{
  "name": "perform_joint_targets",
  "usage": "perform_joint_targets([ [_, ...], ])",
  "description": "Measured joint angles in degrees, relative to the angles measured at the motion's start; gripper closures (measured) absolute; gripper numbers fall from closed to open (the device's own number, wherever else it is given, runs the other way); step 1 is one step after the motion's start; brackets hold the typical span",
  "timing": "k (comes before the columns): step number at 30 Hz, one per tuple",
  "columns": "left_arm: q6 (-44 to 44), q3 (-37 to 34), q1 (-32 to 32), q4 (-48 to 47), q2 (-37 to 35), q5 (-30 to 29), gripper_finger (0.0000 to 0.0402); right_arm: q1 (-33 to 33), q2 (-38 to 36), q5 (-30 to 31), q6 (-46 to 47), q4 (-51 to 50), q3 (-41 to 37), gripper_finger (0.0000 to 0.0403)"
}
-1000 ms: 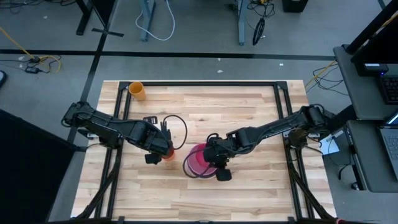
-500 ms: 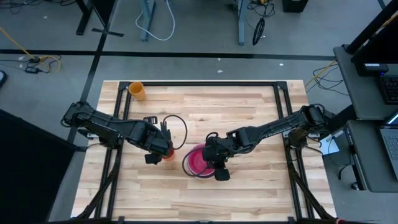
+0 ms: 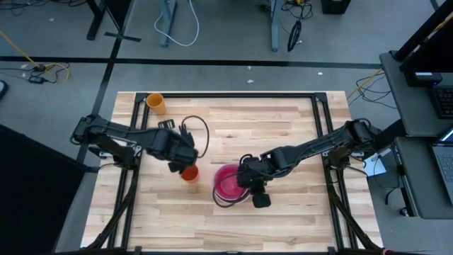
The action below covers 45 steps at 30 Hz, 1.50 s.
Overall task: Nest bowls inside each other
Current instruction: Stack the yellow cup on top of the orange cup
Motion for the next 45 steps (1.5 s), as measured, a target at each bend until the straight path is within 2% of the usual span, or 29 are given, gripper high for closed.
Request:
perform_joint_targets([
  [8,6.2,0.4,10.8,4.4,0.1,-3.4,0.0399,-0.4,-3.1,9.9,-6.2,-2.1,0.0,0.0314],
  [13,3.1,2.1,21.4,4.7,0.1,-4.6,0.0399,-0.9,-4.3,10.4,-7.4,-2.0,0.0,0.0314],
  [20,5.0,2.1,37.6,5.9,0.1,-5.8,0.0399,-0.7,-4.5,10.3,-7.4,-1.8,0.0,0.0314],
  [22,6.3,2.1,41.9,5.9,0.1,-4.5,0.0399,-0.7,-4.5,10.3,-7.1,-1.8,0.0,0.0314],
  [31,19.4,2.1,57.3,8.0,0.1,12.3,0.0393,-0.7,-4.5,10.3,-7.9,-1.8,0.0,0.0314],
  [34,21.1,2.1,61.0,9.1,0.2,16.3,0.0371,-0.7,-4.5,10.3,-9.1,-1.6,0.0,0.0314],
  [37,23.9,2.1,64.4,9.1,0.9,20.0,0.0330,-0.7,-4.4,10.3,-10.2,-0.8,0.0,0.0314],
  [43,25.9,2.1,69.1,10.7,2.3,20.3,0.0229,-0.9,-4.4,10.3,-15.2,3.9,0.0,0.0314],
  [45,26.0,2.1,70.2,10.7,2.8,22.6,0.0200,-0.9,-4.4,10.3,-16.4,6.0,0.0,0.0314],
])
